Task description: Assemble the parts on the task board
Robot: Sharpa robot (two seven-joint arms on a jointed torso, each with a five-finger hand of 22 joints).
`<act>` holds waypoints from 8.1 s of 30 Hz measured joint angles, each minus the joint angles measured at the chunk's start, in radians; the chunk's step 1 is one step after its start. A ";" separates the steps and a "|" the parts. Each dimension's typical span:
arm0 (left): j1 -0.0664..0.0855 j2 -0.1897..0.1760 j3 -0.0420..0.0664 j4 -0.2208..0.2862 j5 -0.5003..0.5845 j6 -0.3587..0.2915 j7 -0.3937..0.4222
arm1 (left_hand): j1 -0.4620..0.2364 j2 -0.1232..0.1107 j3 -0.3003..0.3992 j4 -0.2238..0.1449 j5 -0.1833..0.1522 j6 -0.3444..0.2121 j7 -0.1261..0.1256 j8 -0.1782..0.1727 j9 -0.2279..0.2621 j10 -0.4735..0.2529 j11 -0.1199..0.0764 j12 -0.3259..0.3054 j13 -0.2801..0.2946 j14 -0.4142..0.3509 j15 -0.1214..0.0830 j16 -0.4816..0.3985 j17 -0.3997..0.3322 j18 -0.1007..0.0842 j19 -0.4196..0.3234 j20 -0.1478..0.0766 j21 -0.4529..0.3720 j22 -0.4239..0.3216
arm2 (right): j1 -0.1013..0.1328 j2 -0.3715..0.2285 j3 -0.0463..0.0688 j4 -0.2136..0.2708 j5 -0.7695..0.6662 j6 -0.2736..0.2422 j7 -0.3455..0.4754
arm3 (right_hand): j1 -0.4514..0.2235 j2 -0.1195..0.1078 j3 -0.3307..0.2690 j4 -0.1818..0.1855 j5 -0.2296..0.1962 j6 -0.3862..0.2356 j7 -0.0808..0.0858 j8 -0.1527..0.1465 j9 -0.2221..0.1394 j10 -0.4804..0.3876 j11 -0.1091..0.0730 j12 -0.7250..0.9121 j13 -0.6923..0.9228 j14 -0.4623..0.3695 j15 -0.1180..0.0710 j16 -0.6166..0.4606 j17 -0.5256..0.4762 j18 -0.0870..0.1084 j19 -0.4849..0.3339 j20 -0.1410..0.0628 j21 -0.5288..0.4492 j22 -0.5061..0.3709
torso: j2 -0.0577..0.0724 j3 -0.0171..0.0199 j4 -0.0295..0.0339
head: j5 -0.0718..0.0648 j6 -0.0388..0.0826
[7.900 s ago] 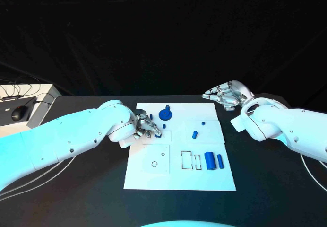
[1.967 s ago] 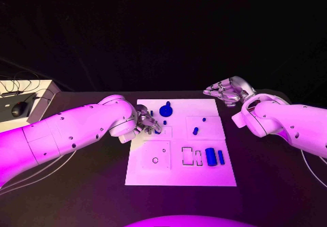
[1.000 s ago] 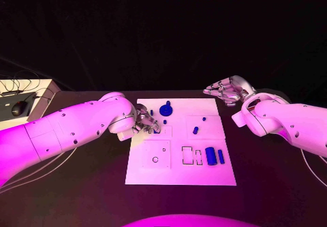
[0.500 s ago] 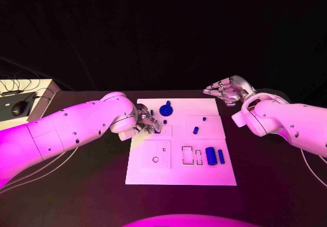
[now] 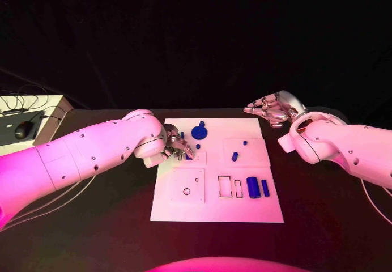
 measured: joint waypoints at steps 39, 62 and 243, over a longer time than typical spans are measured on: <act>-0.004 -0.010 0.000 0.022 0.016 0.010 0.005 | 0.098 0.074 -0.497 0.090 -0.031 0.140 -0.108 0.001 0.386 0.030 -0.034 0.005 -0.026 0.001 0.001 0.004 0.001 -0.007 0.004 0.004 0.000 0.010 | 0.000 -0.001 0.000 0.000 -0.001 0.001 0.000 | 0.000 0.000 0.000 0.000 0.006 0.000 0.000 0.000 0.000 -0.002 -0.002 -0.005 -0.001 0.000 0.000 0.000 -0.001 0.000 0.000 0.000 0.000 0.000 | 0.002 -0.0020 0.0010 | -0.004 0.004; -0.006 -0.058 0.067 0.086 0.018 0.008 0.008 | 0.124 0.070 -0.655 0.142 -0.035 0.108 -0.100 -0.010 0.386 -0.004 -0.031 -0.011 -0.049 -0.003 -0.003 -0.013 -0.026 -0.007 -0.001 -0.001 -0.024 -0.003 | -0.002 -0.003 0.000 -0.002 -0.001 0.000 0.002 | 0.000 0.000 -0.003 -0.003 0.006 -0.003 0.003 0.000 0.000 -0.002 -0.002 -0.005 -0.001 0.000 0.000 -0.004 -0.002 0.000 0.000 0.000 -0.004 0.000 | 0.001 -0.0018 0.0006 | -0.004 0.009; 0.024 0.168 0.061 -0.428 0.038 0.058 0.138 | 0.202 -0.035 -0.112 0.210 -0.027 -0.169 -0.026 0.190 0.073 -0.191 0.016 0.014 -0.340 -0.040 0.017 -0.122 -0.080 0.039 -0.050 0.021 -0.194 0.000 | -0.002 0.011 0.000 -0.011 0.021 -0.036 0.052 | -0.005 0.005 -0.008 -0.017 0.046 -0.014 -0.001 0.000 -0.005 -0.027 0.001 -0.058 -0.049 0.000 0.000 -0.070 -0.052 0.000 0.000 0.000 -0.078 0.000 | 0.000 -0.0001 0.0016 | -0.023 0.012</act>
